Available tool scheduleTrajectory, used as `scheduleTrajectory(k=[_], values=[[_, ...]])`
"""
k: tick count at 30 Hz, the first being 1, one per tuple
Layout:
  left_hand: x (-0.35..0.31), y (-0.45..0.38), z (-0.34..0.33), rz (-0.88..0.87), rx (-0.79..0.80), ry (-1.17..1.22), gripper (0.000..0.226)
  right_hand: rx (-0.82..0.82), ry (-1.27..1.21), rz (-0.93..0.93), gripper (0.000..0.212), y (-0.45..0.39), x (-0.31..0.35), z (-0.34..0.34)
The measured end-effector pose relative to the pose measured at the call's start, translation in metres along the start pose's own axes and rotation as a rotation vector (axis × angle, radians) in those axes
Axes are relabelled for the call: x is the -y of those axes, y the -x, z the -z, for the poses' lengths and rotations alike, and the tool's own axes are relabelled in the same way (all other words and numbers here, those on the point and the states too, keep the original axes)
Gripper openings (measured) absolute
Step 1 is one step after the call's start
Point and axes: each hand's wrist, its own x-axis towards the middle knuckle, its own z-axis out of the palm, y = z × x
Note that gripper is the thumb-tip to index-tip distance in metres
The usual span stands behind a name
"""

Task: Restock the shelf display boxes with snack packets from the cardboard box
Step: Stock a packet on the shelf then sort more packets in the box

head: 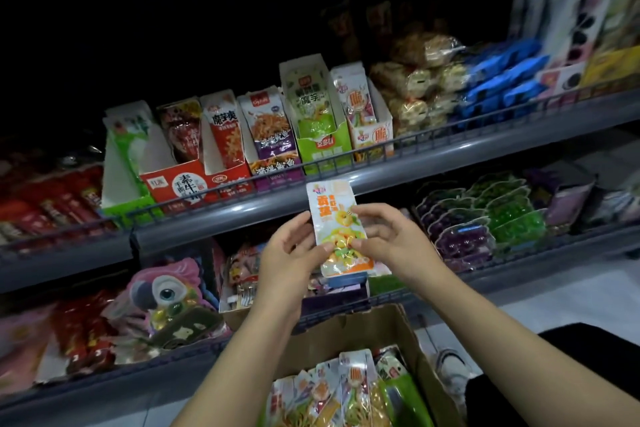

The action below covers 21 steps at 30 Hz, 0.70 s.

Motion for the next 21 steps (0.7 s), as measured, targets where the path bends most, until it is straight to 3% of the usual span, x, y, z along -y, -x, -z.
scheduleTrajectory(k=[4, 13, 17, 21], values=[[-0.009, -0.011, -0.008, 0.031, -0.006, 0.044, 0.057, -0.087, -0.011, 0.091, 0.057, -0.009, 0.010, 0.001], [-0.066, -0.077, -0.021, 0.020, 0.141, -0.086, 0.017, -0.088, -0.057, 0.166, 0.041, -0.047, 0.038, 0.016], [-0.094, -0.116, -0.029, 0.041, 0.150, -0.165, 0.011, -0.050, -0.047, 0.178, 0.040, -0.072, 0.042, 0.025], [-0.121, -0.150, -0.039, 0.013, 0.153, -0.363, 0.010, -0.126, -0.041, 0.213, 0.039, -0.096, 0.040, 0.031]])
